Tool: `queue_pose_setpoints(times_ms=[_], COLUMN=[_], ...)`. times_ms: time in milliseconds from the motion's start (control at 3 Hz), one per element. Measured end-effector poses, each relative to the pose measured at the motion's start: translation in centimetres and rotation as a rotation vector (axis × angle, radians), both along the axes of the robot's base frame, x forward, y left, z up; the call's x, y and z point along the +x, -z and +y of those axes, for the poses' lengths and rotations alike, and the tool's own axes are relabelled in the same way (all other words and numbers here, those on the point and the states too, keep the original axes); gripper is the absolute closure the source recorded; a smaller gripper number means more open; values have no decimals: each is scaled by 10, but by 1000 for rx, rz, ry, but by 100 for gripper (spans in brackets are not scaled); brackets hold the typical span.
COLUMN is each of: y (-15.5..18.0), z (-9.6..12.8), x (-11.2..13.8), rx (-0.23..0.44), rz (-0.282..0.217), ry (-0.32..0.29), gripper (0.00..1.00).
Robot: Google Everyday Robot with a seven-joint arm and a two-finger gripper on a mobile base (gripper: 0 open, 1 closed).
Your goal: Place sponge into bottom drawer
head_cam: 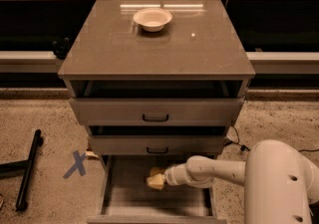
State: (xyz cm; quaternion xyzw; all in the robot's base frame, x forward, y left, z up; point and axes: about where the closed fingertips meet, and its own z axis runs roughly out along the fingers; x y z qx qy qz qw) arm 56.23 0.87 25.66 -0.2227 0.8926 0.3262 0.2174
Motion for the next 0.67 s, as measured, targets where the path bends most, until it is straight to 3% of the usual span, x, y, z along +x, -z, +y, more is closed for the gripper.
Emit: queue_pose_setpoints(times_ms=[333, 667], y=[10, 11], z=[-17, -61], x=[-1, -4], rx=[35, 29], rz=[12, 9], ry=[43, 121], gripper=[0, 0])
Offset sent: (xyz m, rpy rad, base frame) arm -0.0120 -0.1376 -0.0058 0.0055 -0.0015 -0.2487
